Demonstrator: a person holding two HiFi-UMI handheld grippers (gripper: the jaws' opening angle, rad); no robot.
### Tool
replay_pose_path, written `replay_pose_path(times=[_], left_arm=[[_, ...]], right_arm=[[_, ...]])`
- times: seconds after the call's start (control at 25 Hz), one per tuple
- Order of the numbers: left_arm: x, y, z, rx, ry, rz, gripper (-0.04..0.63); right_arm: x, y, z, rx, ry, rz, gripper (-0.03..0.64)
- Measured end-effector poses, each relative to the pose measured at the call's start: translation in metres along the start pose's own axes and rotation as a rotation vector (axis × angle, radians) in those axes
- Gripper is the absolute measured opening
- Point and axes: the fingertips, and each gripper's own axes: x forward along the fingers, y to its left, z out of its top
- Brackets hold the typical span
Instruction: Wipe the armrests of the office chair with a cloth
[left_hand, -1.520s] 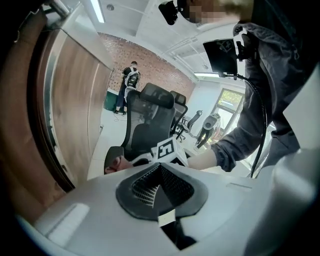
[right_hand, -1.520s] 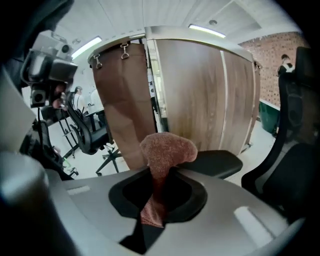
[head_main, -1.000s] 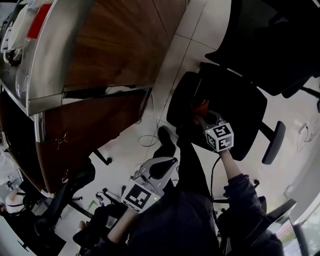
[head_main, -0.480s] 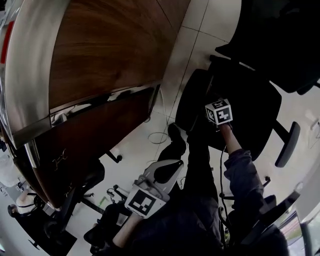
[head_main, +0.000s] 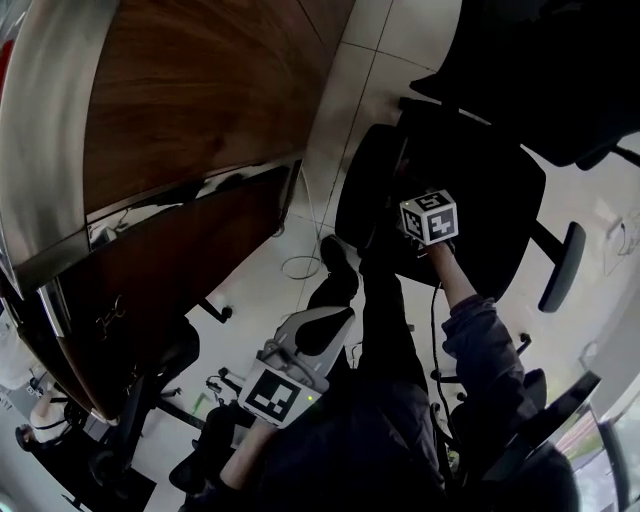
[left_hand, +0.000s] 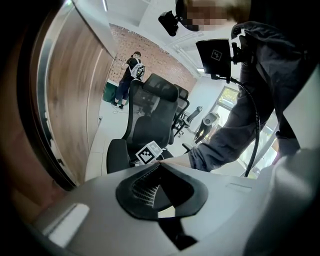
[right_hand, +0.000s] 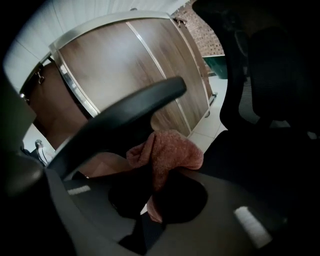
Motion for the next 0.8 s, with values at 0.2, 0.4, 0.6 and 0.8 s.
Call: replay_pose_path(times=[0.2,0.4,0.6,0.8], left_arm=[[-0.009,-0.009,0.012,0.015,-0.019,-0.015,0.017],[-0.018,-0.007,0.015,0.002,-0.047,0.004,0.017],[-0.028,-0.001,0.004,-0.012,-0.044,0.035,0.017],[-0.037,0.004,-0.015,-0.041,-0.029,0.063,0.017]], right_arm=[[-0.046,0.021,0.015,0.022,-0.059,0.003,0.048],[-0.064,0.025,0.009,0.027,-0.070,-0.015,0.048],[-0.036,0.011,0.002,0.009,-0.042,-0.035,0.048],[0.011,-0.009,-0.016,0.001,0.039,-0.075,0.048]])
